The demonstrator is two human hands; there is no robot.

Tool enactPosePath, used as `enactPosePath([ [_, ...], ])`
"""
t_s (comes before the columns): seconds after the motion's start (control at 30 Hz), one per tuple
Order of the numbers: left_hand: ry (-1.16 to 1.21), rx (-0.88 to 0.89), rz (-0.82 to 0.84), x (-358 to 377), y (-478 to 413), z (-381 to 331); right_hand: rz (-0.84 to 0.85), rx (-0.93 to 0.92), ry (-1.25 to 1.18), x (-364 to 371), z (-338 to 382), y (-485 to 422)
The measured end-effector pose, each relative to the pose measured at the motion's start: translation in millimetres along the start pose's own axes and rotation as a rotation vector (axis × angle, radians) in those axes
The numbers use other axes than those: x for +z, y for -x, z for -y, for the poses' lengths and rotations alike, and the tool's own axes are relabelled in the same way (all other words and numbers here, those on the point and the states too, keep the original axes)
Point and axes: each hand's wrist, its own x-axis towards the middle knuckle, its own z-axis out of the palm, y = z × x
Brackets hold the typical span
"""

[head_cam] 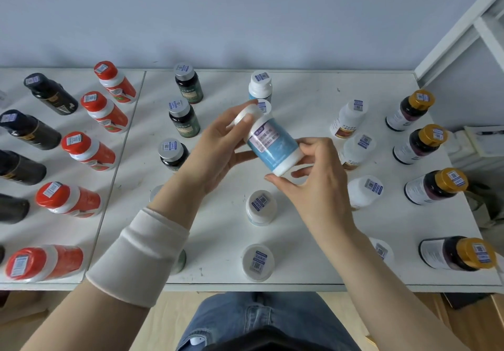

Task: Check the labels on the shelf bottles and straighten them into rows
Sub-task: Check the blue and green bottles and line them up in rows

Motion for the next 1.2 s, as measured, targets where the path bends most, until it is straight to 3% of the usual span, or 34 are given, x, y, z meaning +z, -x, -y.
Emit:
enactPosePath([
  [0.1,-0.093,0.050,0.002,-1.5,-5.8,-6.7,0.012,0.013,0.012,2.0,-2.3,-2.3],
  [0.2,-0.261,0.143,-0.016,-7.0,-9.0,-10.4,0.147,0.040,0.015,-5.0,-12.1,-9.0],
  [0.37,-0.759,0.252,0.003,-12.1,-13.8,1.1,0.425,0.083,0.418,-26.6,-22.7,-34.0],
  [0.47,-0.929,0.283,0.042,-14.9,-18.2,15.9,0.454,0.037,0.551,-29.2,-15.2,-49.2],
  [0.9,-1.048,0.269,0.086,-21.2,-26.8,44.6,0.456,-0.022,0.608,-21.5,-12.9,-74.5],
  [0.97,-0.979,0.291,0.086,-21.1,-28.3,36.6,0.459,-0.021,0.613,-22.6,-15.2,-79.8],
  [1.07,-0.837,0.424,-0.059,-19.8,-41.8,22.0,0.453,-0.015,0.605,-23.6,-19.6,-88.7],
  [1.13,-0.949,0.441,-0.139,-20.6,-61.1,20.7,0.459,-0.019,0.586,-21.3,-21.7,-94.7],
  [1.2,-1.114,0.336,-0.142,-20.8,-80.8,25.6,0.470,-0.022,0.567,-16.7,-23.7,-100.1],
])
